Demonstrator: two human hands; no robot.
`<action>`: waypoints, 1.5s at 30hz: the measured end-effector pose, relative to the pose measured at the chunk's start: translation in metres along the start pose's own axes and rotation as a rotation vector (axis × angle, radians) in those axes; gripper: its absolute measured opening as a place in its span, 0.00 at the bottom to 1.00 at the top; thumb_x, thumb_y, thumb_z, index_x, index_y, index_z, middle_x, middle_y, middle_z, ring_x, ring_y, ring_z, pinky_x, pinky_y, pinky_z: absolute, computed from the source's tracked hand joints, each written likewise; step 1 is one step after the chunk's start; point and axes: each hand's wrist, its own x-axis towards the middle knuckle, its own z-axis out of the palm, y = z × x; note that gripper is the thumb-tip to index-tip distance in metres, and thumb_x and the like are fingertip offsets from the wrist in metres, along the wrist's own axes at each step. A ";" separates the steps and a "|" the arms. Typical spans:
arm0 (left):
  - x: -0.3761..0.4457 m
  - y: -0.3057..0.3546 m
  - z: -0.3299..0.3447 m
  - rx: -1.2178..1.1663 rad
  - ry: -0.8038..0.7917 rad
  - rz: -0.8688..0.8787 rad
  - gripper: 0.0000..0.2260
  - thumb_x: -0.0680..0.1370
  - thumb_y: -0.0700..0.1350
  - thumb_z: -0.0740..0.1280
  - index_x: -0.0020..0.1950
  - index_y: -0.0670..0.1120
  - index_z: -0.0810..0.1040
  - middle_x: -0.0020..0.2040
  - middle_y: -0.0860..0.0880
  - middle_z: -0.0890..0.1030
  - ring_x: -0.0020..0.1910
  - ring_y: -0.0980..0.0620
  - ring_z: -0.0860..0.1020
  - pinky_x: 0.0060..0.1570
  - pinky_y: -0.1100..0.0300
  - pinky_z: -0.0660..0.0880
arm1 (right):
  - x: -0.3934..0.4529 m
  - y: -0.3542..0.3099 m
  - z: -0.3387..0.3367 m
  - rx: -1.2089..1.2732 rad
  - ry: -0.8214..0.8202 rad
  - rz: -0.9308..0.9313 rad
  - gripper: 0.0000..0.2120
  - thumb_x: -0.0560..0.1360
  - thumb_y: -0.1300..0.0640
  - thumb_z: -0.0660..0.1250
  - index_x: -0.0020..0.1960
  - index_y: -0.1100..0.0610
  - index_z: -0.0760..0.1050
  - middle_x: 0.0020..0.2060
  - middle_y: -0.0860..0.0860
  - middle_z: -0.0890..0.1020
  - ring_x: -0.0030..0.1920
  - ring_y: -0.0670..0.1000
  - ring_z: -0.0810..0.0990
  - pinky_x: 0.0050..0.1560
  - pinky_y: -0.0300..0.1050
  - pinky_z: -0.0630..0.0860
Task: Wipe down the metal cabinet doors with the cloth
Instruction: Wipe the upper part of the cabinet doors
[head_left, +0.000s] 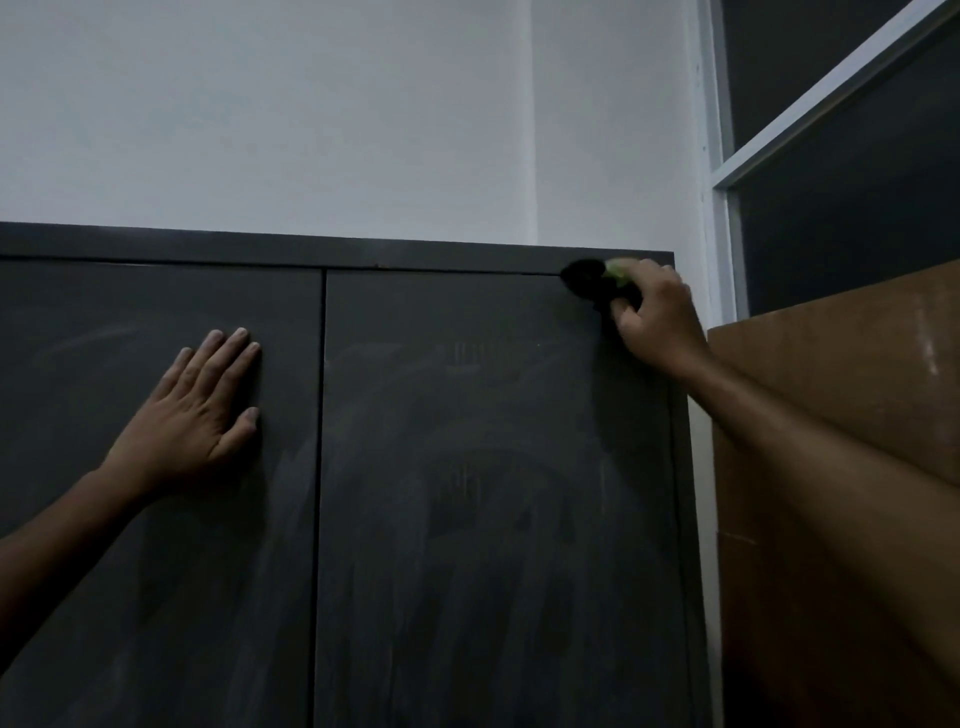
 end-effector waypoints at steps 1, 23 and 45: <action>0.000 -0.001 0.001 0.005 -0.004 0.003 0.36 0.82 0.61 0.52 0.86 0.45 0.51 0.87 0.45 0.50 0.86 0.51 0.43 0.83 0.55 0.37 | 0.004 0.000 -0.006 0.138 0.019 0.076 0.24 0.79 0.64 0.65 0.73 0.49 0.69 0.62 0.56 0.79 0.61 0.55 0.77 0.61 0.53 0.77; -0.001 -0.026 0.033 0.055 0.021 0.002 0.35 0.84 0.64 0.47 0.87 0.47 0.51 0.87 0.47 0.50 0.86 0.46 0.48 0.83 0.52 0.39 | -0.011 0.033 0.012 -0.035 0.002 0.415 0.23 0.79 0.46 0.64 0.71 0.53 0.70 0.63 0.58 0.78 0.63 0.60 0.77 0.57 0.52 0.74; 0.000 -0.032 0.042 0.061 0.034 -0.008 0.35 0.83 0.64 0.49 0.87 0.47 0.52 0.87 0.47 0.51 0.86 0.45 0.50 0.83 0.50 0.40 | -0.018 0.030 0.040 -0.276 0.226 0.036 0.13 0.83 0.52 0.64 0.62 0.58 0.79 0.68 0.59 0.76 0.72 0.64 0.69 0.69 0.66 0.69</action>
